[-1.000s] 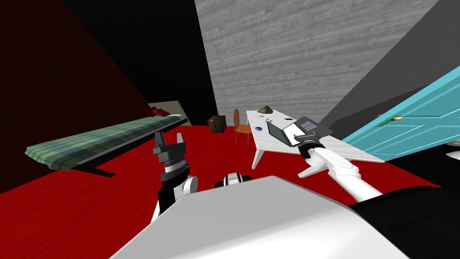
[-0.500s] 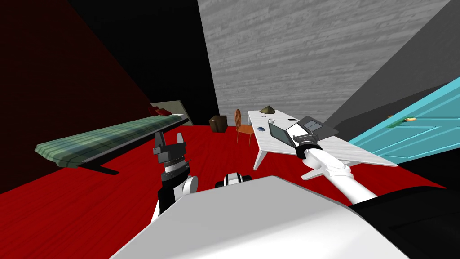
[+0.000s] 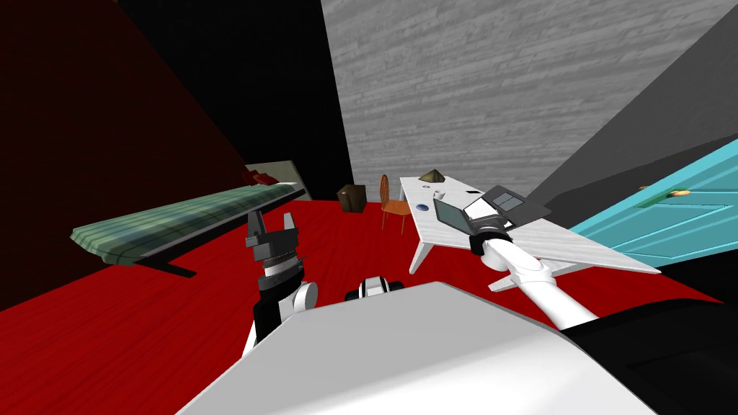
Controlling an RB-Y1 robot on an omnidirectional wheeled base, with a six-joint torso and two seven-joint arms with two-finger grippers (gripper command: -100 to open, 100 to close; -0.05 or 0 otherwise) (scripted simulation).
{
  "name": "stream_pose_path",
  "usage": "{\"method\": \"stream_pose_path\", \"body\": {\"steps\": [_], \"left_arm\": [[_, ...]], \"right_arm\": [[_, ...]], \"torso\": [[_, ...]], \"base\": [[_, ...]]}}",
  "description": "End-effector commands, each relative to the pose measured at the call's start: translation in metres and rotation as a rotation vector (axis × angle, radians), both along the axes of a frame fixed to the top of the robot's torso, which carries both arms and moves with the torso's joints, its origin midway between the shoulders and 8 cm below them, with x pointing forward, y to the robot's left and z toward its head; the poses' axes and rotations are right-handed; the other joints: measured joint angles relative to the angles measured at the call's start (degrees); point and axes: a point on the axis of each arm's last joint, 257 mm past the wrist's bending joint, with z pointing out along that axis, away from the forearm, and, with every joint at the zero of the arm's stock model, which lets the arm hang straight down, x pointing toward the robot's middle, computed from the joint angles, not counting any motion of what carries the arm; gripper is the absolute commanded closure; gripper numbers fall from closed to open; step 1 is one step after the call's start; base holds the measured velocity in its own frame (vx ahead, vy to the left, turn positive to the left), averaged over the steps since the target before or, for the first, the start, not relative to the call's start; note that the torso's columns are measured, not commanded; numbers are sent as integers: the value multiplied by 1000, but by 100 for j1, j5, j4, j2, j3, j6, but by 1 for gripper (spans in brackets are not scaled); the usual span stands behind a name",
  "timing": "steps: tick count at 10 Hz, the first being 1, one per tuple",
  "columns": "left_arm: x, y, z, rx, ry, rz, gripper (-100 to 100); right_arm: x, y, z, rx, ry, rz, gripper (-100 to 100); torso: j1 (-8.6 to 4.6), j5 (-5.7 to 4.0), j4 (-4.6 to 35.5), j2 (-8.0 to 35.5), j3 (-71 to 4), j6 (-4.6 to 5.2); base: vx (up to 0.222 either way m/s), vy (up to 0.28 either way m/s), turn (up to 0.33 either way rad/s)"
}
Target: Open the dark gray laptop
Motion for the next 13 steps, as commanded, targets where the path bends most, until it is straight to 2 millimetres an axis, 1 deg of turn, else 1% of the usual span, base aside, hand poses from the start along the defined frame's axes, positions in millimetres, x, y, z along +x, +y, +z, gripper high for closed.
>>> {"method": "stream_pose_path", "body": {"steps": [1,8,9,10,11,12,13], "left_arm": [[0,0,0,0,0,0,0],[0,0,0,0,0,0,0],[0,0,0,0,0,0,0],[0,0,0,0,0,0,0],[0,0,0,0,0,0,0],[0,0,0,0,0,0,0],[0,0,0,0,0,0,0]], "right_arm": [[0,7,0,-50,23,-14,-100],[1,26,1,-170,73,-47,-100],[1,24,0,-159,69,-43,-100],[2,16,8,-163,70,-42,-100],[2,20,4,-161,69,-44,-100],[3,20,4,-162,69,-43,100],[5,12,7,-130,52,-43,100]], "torso": [[1,0,-1,-2,-1,0],[-2,-1,0,-1,-1,0],[-3,-1,-1,-2,-1,0],[-9,-2,1,3,1,1],[-20,-5,-3,-14,-8,1],[-10,-5,-3,-4,-4,0],[1,0,2,9,5,0]], "base": [[24,40,29],[24,38,31],[12,15,6],[71,-26,-25],[45,-19,-3],[7,-3,2],[-15,5,-20]]}}
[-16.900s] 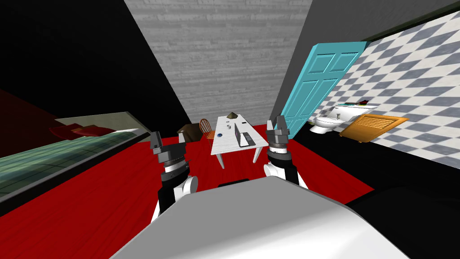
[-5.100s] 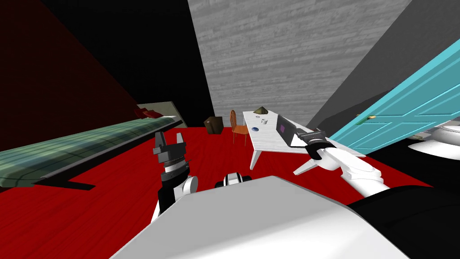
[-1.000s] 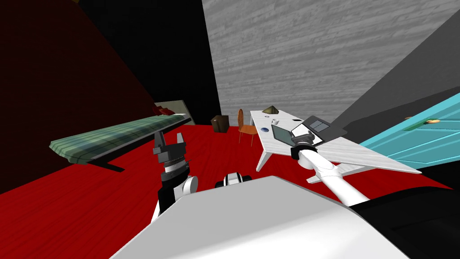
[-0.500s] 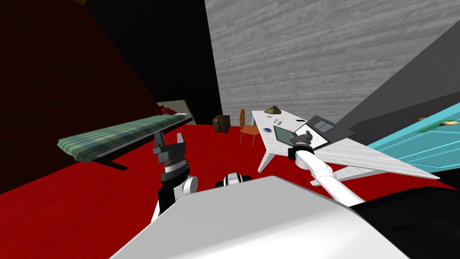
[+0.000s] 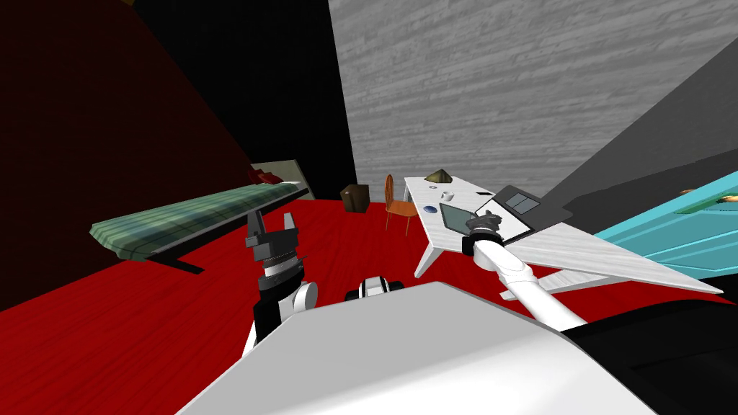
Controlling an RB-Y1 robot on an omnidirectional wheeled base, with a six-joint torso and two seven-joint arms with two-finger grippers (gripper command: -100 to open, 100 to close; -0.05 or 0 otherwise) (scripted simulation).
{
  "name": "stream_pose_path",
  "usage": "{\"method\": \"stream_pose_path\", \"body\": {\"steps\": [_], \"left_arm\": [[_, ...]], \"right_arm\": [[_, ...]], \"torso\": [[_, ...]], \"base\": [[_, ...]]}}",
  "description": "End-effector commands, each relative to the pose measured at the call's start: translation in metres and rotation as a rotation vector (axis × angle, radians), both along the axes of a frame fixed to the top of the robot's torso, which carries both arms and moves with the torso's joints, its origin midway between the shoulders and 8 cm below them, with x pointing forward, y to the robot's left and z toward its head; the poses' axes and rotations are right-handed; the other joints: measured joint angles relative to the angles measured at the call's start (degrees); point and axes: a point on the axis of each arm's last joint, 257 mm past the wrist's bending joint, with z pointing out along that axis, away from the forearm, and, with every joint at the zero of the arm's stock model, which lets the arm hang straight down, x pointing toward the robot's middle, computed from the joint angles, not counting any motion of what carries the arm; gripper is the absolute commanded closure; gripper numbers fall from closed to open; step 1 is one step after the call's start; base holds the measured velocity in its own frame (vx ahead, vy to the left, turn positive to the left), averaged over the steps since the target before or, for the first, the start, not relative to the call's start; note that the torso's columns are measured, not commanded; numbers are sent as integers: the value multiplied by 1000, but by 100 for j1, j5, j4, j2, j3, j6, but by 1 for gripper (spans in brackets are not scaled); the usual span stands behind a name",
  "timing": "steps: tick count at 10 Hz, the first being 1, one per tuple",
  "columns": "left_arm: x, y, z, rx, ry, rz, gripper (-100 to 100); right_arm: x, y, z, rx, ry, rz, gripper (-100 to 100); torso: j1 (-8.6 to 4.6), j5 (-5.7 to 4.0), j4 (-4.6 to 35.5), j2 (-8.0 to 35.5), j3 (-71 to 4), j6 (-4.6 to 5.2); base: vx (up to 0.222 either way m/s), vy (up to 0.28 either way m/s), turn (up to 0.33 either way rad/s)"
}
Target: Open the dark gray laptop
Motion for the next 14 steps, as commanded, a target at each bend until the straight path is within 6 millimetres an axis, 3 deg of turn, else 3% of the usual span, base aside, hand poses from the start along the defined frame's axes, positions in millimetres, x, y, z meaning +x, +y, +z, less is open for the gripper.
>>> {"method": "stream_pose_path", "body": {"steps": [1,10,14], "left_arm": [[0,0,0,0,0,0,0],[0,0,0,0,0,0,0],[0,0,0,0,0,0,0]], "right_arm": [[6,-16,10,43,-31,4,100],[17,-47,27,190,-127,11,100],[25,-67,49,272,-203,24,100]], "torso": [[4,2,2,7,4,1],[-9,-2,-3,-13,-8,0],[-2,-1,-2,-9,-5,-1]], "base": [[-42,11,-39],[-29,6,-15],[-6,-9,-24]]}}
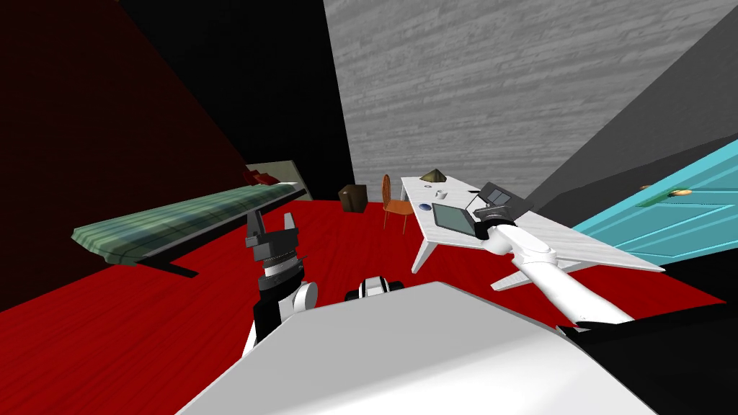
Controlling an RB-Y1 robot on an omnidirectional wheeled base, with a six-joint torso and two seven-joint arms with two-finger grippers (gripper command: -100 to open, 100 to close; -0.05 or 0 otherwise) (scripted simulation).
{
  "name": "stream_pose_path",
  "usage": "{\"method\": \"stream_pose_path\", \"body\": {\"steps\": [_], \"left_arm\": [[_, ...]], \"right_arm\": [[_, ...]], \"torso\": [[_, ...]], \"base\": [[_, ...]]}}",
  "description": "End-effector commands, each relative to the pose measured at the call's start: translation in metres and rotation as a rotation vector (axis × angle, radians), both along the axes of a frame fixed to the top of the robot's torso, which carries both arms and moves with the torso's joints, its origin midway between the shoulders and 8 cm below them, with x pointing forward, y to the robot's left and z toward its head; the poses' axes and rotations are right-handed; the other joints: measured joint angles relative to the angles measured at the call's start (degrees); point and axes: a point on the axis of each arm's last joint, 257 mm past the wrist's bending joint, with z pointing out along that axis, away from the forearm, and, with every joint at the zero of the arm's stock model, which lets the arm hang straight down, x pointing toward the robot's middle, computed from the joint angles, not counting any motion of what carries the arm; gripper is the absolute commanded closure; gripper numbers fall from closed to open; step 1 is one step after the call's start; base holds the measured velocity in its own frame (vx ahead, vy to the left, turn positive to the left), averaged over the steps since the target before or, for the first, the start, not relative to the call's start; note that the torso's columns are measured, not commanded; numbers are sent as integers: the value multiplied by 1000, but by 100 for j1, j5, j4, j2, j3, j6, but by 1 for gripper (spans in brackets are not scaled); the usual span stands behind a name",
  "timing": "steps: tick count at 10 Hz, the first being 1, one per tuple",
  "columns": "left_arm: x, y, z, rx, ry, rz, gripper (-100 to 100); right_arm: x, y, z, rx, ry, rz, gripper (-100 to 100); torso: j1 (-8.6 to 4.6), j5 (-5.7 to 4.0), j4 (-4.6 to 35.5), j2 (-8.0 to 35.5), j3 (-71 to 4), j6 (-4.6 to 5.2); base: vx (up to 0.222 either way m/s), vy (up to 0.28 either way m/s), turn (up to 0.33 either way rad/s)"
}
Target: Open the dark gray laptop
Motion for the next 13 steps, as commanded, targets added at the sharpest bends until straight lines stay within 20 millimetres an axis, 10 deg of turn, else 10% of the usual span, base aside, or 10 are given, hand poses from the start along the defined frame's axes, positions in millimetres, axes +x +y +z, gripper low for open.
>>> {"method": "stream_pose_path", "body": {"steps": [1,12,13], "left_arm": [[0,0,0,0,0,0,0],[0,0,0,0,0,0,0],[0,0,0,0,0,0,0]], "right_arm": [[3,-8,7,44,-36,5,100],[6,-14,15,75,-66,10,100],[10,-11,23,31,-26,49,-100]], "torso": [[0,2,0,0,-1,0],[-1,1,0,-1,-1,0],[-1,1,0,0,-1,1]], "base": [[-5,-7,-19],[-1,-1,-2],[19,-3,28]]}}
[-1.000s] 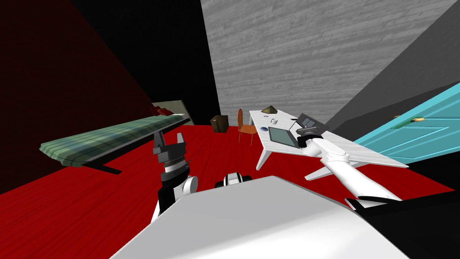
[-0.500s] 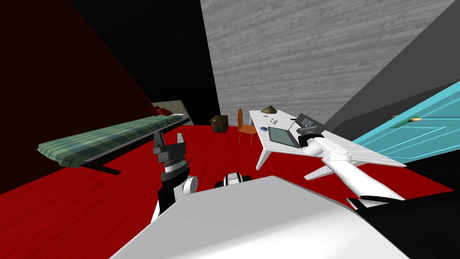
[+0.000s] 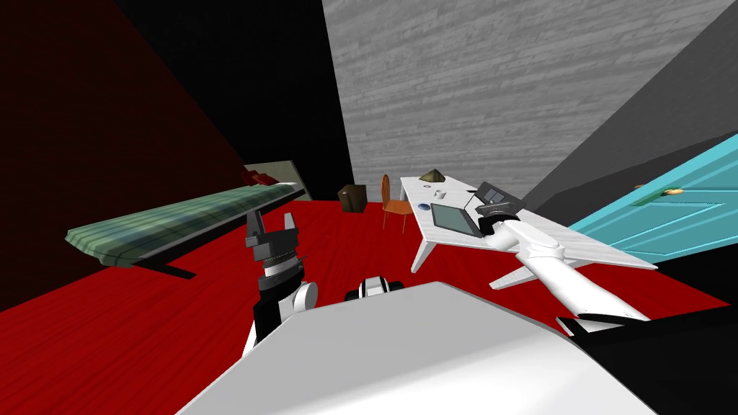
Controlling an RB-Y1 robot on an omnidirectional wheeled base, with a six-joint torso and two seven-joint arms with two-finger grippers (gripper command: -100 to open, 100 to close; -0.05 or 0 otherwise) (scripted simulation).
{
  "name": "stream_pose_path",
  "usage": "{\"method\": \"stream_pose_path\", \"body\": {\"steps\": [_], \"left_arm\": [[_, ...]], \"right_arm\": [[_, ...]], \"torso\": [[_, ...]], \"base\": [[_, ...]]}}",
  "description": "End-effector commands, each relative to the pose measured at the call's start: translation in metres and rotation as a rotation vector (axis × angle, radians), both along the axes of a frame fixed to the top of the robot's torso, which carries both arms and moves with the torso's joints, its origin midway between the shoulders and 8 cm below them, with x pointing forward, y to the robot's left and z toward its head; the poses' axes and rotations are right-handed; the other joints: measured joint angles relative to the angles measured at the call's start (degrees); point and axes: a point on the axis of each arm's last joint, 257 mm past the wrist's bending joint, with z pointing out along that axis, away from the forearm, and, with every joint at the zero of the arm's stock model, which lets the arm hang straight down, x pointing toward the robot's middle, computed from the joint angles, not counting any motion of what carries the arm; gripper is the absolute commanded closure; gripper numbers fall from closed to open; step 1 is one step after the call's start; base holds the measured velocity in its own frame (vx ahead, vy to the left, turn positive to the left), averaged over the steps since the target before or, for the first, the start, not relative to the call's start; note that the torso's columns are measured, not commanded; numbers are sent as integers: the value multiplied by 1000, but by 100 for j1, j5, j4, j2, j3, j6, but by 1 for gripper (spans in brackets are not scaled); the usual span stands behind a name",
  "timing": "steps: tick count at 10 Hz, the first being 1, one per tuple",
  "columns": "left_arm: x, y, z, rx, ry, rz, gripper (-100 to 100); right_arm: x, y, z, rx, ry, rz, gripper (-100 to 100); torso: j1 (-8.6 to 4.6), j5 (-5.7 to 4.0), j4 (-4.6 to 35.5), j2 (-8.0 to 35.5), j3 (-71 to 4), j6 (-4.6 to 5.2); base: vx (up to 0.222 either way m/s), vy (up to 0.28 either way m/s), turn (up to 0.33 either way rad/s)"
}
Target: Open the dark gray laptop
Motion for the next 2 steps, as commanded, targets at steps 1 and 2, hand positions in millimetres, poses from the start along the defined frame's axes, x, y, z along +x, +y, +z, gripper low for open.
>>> {"method": "stream_pose_path", "body": {"steps": [1,2], "left_arm": [[0,0,0,0,0,0,0],[0,0,0,0,0,0,0]], "right_arm": [[6,6,12,-66,56,58,-100],[8,8,16,-90,78,80,-100]], "torso": [[-1,1,0,-3,-2,0],[-1,0,-2,-8,-5,-2]], "base": [[34,-5,31],[39,-11,27]]}}
